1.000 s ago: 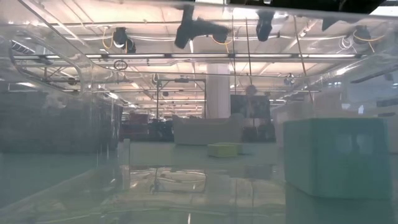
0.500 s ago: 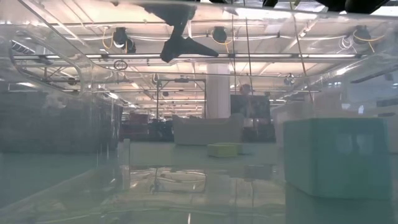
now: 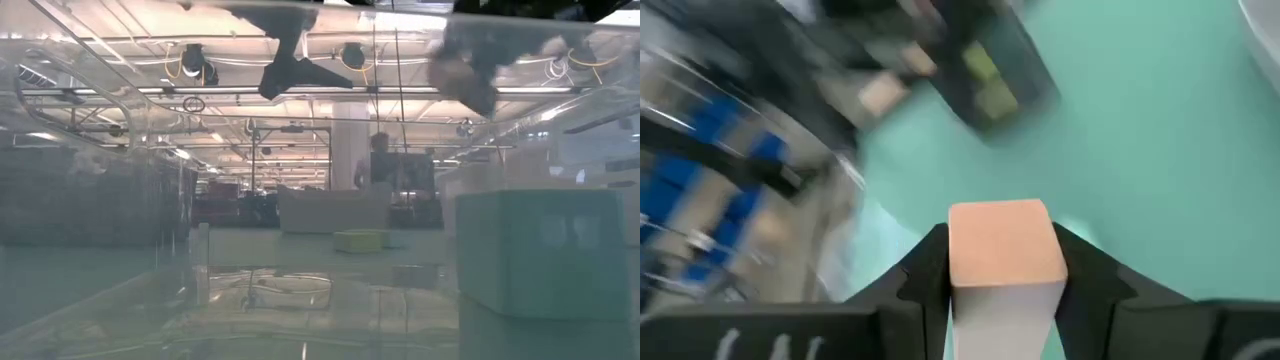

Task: Sort & place blocks by color
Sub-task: Put the pink block into the white bin

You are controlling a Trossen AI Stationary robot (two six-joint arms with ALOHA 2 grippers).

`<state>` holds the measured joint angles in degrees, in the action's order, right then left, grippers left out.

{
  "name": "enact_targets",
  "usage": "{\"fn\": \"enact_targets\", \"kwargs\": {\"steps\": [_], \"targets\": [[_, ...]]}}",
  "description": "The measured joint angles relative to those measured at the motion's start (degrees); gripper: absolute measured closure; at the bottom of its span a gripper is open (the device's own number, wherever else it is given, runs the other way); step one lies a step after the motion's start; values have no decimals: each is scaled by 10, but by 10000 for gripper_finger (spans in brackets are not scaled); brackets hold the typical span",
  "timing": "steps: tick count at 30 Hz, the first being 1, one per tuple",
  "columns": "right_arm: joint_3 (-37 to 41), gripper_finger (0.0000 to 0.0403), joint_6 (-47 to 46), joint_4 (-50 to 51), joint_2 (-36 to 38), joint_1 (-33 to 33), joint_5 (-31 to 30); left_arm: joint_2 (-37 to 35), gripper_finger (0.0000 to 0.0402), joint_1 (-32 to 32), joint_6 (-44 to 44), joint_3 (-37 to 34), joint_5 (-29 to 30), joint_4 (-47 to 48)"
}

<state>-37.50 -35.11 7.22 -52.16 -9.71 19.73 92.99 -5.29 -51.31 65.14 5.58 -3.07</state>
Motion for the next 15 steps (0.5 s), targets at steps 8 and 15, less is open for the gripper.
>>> {"fn": "enact_targets", "kwargs": {"steps": [8, 15], "targets": [[0, 289, -3, 265, 12, 2, -2, 0, 41, -10, 0, 0, 0, 57], [0, 289, 12, 375, 12, 13, -31, 15, 41, -13, 47, 0, -1, 95]]}}
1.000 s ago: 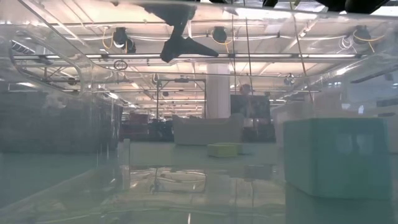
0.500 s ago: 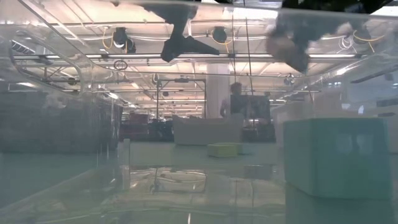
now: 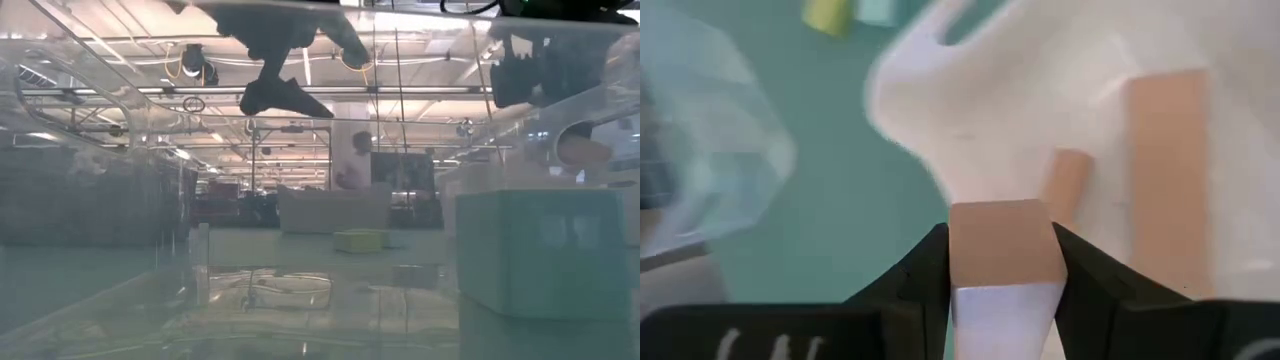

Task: Sort & place blocks by color
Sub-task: Put the pink block into the white bin, then put the top light blue block into the transparent bin

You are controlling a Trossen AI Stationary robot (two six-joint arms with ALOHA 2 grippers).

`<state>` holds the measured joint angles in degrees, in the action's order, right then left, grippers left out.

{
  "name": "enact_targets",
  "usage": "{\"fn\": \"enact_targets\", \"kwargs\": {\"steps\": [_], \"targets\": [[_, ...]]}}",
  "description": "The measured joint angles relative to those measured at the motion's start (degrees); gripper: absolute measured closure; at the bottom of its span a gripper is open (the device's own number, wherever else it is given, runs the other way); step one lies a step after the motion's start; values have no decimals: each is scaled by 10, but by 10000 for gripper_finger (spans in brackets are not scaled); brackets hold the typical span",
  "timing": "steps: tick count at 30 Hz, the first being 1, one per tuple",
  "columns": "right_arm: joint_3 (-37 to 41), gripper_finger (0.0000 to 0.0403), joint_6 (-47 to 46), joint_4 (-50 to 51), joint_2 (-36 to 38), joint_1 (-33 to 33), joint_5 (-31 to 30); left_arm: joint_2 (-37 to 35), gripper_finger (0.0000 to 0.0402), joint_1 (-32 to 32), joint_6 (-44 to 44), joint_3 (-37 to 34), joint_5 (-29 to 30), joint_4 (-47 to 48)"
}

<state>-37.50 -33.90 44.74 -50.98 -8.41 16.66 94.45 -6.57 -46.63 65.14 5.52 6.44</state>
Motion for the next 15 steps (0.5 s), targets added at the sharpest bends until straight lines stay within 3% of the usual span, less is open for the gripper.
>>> {"fn": "enact_targets", "kwargs": {"steps": [7, 15], "targets": [[0, 286, 8, 37, 0, 0, -18, 14, 41, 0, 195, -1, -2, 15], [0, 99, 6, 35, 0, 0, -16, 36, 41, 2, 498, 0, 8, -10]]}}
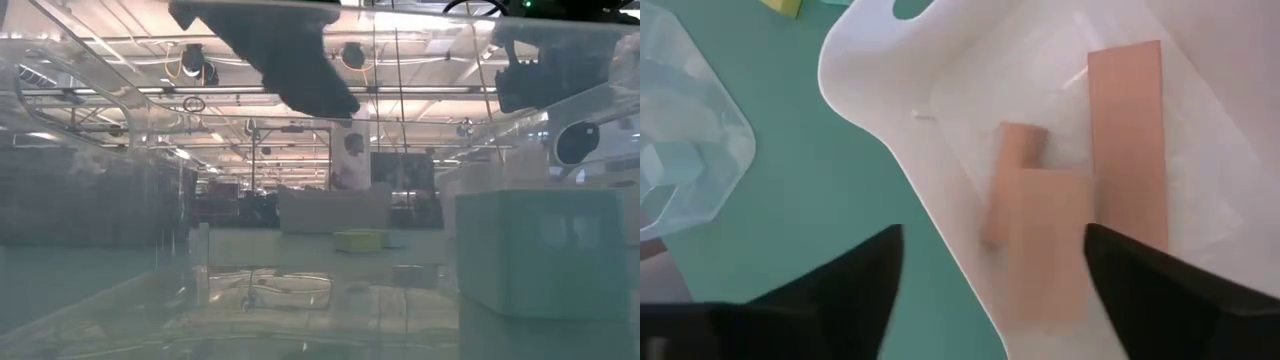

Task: Sort & place blocks by color
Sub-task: Put the top light blue block into the transparent bin

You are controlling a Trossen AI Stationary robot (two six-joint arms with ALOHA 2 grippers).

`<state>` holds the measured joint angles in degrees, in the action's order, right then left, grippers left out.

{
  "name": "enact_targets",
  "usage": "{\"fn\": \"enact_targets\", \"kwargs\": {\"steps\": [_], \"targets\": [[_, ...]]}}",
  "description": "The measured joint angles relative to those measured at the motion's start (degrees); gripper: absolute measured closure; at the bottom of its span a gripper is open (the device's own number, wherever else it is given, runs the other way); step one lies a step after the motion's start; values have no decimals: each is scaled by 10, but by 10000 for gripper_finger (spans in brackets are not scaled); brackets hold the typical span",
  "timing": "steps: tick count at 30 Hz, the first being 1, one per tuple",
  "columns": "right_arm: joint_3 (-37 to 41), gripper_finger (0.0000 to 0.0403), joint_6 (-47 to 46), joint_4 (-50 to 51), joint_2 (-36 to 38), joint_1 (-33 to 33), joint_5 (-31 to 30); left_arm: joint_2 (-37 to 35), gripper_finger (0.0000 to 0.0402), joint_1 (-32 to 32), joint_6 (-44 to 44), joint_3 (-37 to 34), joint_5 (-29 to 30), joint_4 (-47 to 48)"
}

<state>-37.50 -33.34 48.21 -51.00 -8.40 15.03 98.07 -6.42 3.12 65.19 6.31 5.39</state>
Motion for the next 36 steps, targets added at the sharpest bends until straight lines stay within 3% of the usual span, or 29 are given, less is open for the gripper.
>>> {"fn": "enact_targets", "kwargs": {"steps": [4, 9, 19, 30, 36], "targets": [[0, 52, -3, -7, 0, 0, 0, 23, 41, 3, 132, 0, 2, -22], [0, 42, -37, -50, 0, 0, 0, 62, 41, 20, 189, 0, -19, -50], [0, 50, -85, -123, 0, -2, -1, 115, 41, 59, 145, 0, -81, -64], [0, 51, -95, -143, -1, -2, -12, 166, 41, 80, 163, 0, -165, -103], [0, 51, -95, -143, -1, -8, -17, 176, 43, 94, 161, 0, -175, -105]]}}
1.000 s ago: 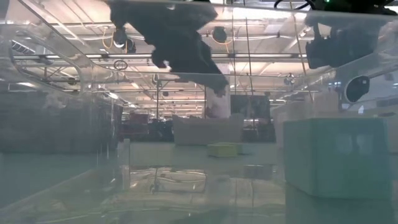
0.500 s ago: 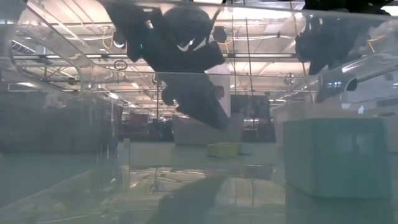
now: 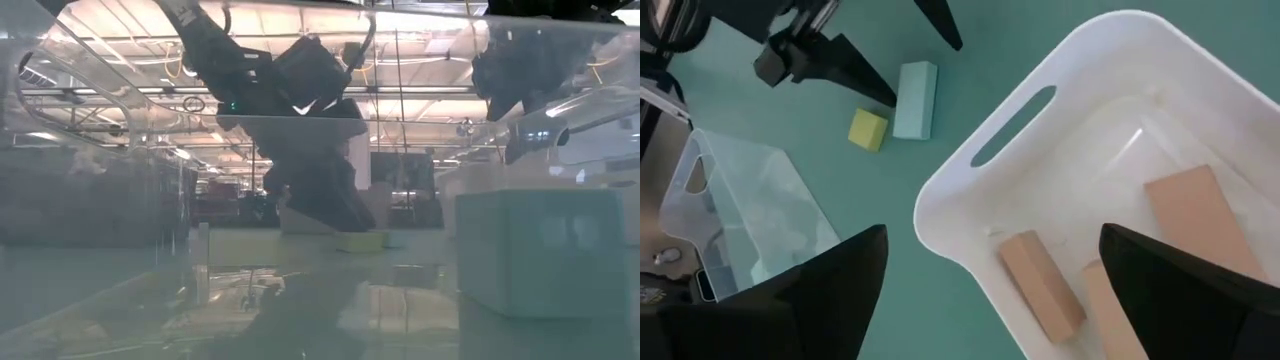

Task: Sort & place blocks by color
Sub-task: Put the top light blue block into the transparent bin

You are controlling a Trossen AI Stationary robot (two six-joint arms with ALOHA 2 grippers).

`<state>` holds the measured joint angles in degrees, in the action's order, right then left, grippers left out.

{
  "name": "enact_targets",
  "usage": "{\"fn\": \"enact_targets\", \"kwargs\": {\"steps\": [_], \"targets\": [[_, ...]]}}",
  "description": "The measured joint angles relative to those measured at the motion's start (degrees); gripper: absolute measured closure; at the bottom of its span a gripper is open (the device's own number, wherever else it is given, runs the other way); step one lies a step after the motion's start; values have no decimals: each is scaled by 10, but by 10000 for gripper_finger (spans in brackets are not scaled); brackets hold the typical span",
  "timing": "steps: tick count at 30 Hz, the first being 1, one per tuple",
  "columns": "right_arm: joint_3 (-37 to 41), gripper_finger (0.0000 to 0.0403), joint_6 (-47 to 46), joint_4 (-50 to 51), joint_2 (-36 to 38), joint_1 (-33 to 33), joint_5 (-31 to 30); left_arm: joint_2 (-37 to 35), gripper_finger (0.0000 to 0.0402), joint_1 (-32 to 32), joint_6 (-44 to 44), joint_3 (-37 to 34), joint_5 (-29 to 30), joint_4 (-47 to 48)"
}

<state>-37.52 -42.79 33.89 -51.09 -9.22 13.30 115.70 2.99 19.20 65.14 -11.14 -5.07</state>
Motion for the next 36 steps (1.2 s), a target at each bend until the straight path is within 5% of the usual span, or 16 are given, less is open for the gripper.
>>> {"fn": "enact_targets", "kwargs": {"steps": [5, 18, 27, 36], "targets": [[0, 51, 6, 1, 0, -5, 0, 7, 84, 2, -15, 0, -11, 3], [0, 51, 34, 2, 0, -6, 0, 22, 270, 2, -28, 0, -36, -13], [0, 51, 36, 2, 0, -6, 0, -4, 272, 3, -125, -1, 27, -5], [0, 51, 49, 1, 0, -5, -18, -126, 272, -3, -215, -1, 97, -10]]}}
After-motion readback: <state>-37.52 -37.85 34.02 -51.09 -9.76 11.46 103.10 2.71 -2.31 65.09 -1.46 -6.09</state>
